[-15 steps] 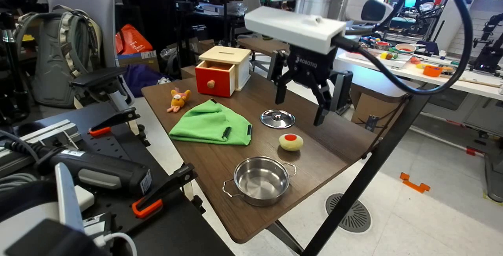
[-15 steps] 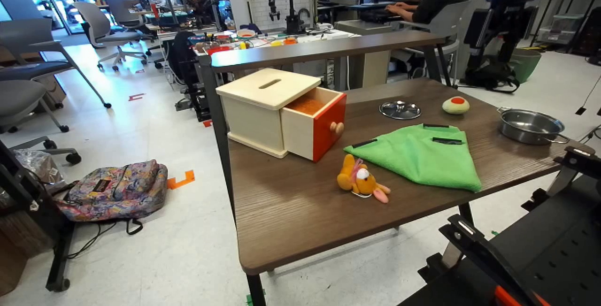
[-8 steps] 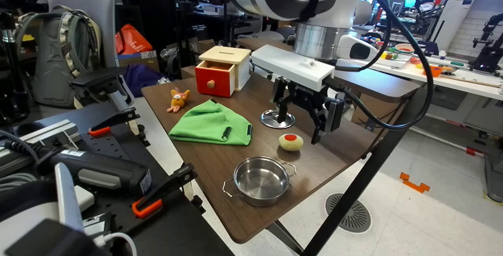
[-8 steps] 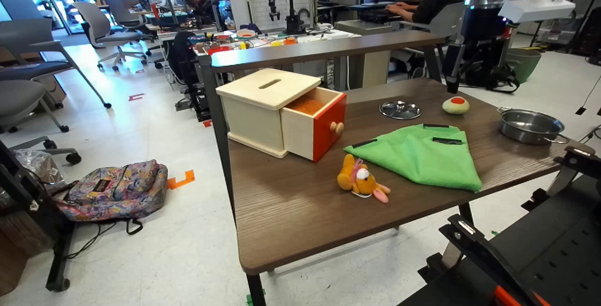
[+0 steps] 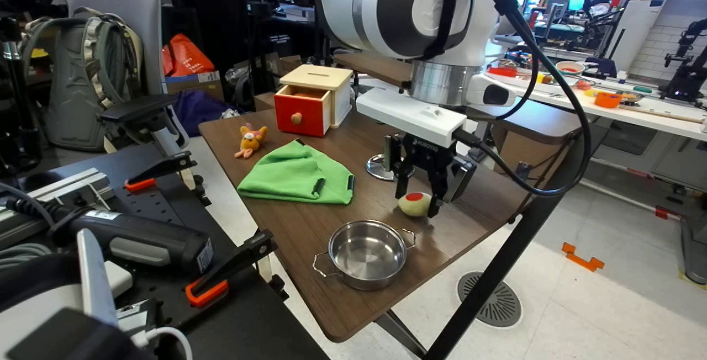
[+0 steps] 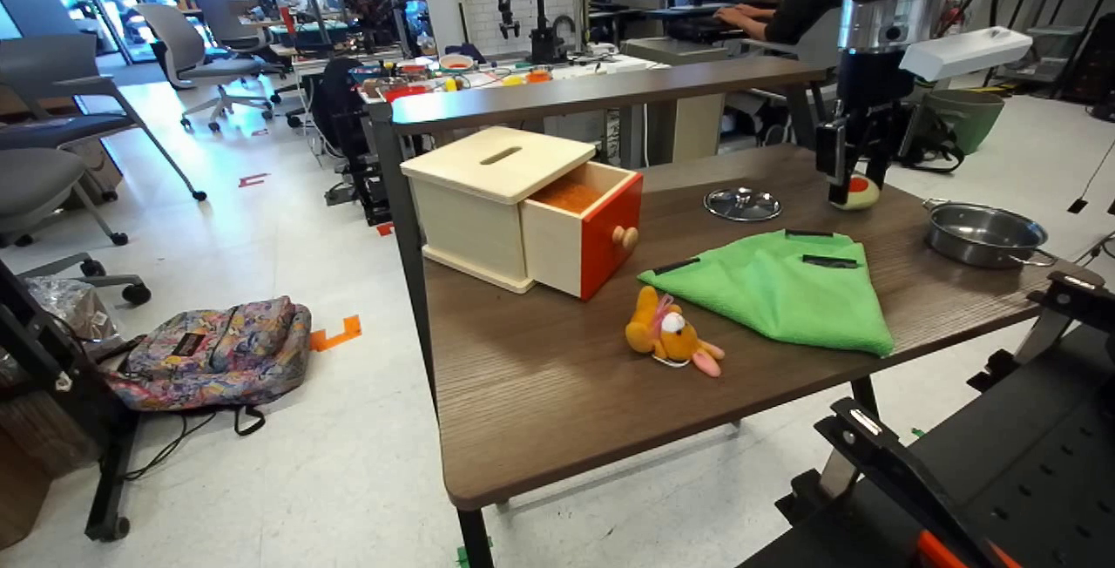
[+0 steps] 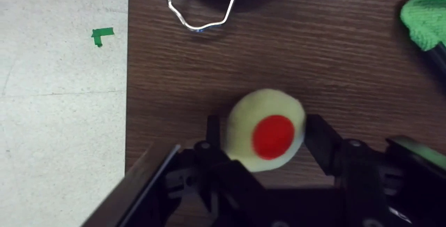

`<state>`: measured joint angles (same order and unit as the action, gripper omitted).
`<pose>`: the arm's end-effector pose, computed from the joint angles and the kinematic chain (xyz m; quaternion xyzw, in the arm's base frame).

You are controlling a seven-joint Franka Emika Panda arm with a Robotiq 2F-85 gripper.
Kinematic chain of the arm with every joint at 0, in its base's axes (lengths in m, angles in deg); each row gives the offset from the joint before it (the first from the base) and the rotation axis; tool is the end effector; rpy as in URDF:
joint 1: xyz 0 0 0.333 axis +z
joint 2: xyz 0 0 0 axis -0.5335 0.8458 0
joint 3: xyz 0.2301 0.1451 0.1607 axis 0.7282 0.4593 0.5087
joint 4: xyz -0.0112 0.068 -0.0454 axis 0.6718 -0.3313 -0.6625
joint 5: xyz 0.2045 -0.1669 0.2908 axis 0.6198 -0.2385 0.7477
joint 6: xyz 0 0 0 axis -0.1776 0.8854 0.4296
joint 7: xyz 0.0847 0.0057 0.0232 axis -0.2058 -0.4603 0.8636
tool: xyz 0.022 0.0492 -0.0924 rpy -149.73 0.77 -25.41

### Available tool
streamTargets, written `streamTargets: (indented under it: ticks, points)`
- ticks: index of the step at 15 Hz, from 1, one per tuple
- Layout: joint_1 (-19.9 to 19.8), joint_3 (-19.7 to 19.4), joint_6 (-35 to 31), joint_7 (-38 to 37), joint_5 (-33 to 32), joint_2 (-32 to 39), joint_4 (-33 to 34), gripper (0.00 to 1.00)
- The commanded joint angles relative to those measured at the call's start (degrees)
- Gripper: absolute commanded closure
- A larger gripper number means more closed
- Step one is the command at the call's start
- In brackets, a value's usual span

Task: Move the fluffy ball to the left

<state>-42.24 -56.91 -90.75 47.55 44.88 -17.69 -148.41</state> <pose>0.6078 -0.1784 0.1289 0.9984 0.0008 -0.0476 0.0319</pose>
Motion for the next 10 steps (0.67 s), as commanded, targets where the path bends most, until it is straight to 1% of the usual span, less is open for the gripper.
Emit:
streamTargets:
  ticks: [1,3,6,7,8,10]
  points:
    - [-0.09,0.4,1.36,-1.44,-1.83,1.48,2.28,0.67]
    - [-0.12,0.46,1.74,-1.35,-2.09,1.27,2.29,0.81]
    - [-0.41,0.87,1.76,-0.91,-1.93,-0.81,0.85,0.98]
    - [-0.41,0.87,1.67,-0.85,-1.9,-2.2,-0.36,0.96]
    - [-0.39,0.92,1.88,-0.68,-1.93,-3.42,-1.4,0.96]
    - [-0.28,1.03,2.09,-0.2,-2.1,-6.75,-4.31,0.99]
